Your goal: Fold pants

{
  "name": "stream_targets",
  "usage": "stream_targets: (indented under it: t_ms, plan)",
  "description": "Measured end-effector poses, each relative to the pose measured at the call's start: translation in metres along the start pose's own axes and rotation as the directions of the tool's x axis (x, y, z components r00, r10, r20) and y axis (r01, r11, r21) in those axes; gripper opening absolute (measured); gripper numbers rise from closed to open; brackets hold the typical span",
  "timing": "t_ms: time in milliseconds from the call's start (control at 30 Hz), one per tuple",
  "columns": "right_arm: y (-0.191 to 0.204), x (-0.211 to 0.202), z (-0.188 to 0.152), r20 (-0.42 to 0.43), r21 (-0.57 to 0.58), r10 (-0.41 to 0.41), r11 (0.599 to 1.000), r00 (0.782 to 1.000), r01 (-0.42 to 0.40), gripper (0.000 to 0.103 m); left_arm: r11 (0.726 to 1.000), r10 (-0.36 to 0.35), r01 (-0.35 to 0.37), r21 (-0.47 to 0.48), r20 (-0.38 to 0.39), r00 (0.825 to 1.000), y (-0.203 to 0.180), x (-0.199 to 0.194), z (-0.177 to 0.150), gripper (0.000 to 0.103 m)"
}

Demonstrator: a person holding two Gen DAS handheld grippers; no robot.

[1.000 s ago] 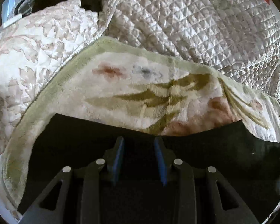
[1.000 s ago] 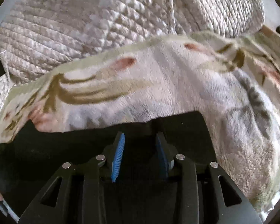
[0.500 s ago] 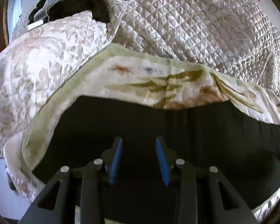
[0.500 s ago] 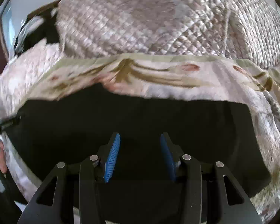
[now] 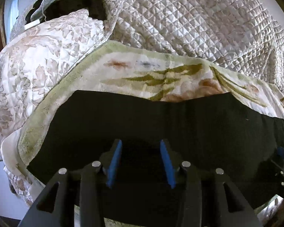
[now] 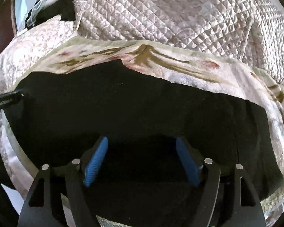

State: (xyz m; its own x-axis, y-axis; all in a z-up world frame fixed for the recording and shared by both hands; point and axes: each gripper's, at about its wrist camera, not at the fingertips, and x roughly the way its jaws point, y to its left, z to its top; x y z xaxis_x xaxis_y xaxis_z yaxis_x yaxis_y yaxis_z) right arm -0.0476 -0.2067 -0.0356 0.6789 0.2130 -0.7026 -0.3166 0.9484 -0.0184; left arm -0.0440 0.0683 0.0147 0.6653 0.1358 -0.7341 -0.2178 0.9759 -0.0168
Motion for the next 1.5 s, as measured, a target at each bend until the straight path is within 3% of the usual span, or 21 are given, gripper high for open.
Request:
stream_targets:
  t_ms: [267,433,633,800,933,1167,1333,1500]
  plan:
    - [0.007,-0.021,0.000,0.097,-0.025,0.041,0.999,0.994,-0.039,0.074,0.999,-0.031,0.030,0.037,0.015,0.999,-0.015,-0.013,-0.008,0.045]
    - [0.016,-0.005,-0.006,0.034,-0.065,0.045,0.997,0.998,-0.043,0.074,0.999,-0.011,0.011,0.041,-0.016,1.000,-0.014,-0.004,-0.015,0.045]
    - [0.010,-0.019,-0.003,0.095,-0.025,0.073,0.997,0.993,-0.071,0.074,1.000,-0.007,0.007,0.030,-0.010,1.000,-0.011,-0.006,-0.014,0.045]
    - [0.010,-0.016,-0.003,0.084,-0.024,0.063,0.998,0.994,-0.061,0.074,0.999,0.052,-0.052,-0.018,0.032,0.998,0.003,-0.009,-0.010,0.045]
    - [0.000,-0.009,-0.004,0.048,0.031,0.031,0.999,0.998,-0.033,0.074,0.990,0.110,-0.110,-0.085,0.000,0.994,0.027,0.001,-0.009,0.045]
    - [-0.009,-0.014,-0.003,0.066,0.101,0.070,0.992,0.995,-0.077,0.074,0.982,0.102,-0.100,-0.163,0.004,0.995,0.057,-0.004,-0.003,0.045]
    - [-0.008,-0.014,-0.002,0.070,0.102,0.096,0.989,0.993,-0.103,0.074,0.961,0.147,-0.141,-0.240,0.008,0.989,0.092,-0.009,0.005,0.053]
    - [-0.006,-0.013,-0.002,0.069,0.095,0.109,0.989,0.992,-0.115,0.074,0.951,0.149,-0.144,-0.275,0.000,0.989,0.114,-0.004,0.009,0.069]
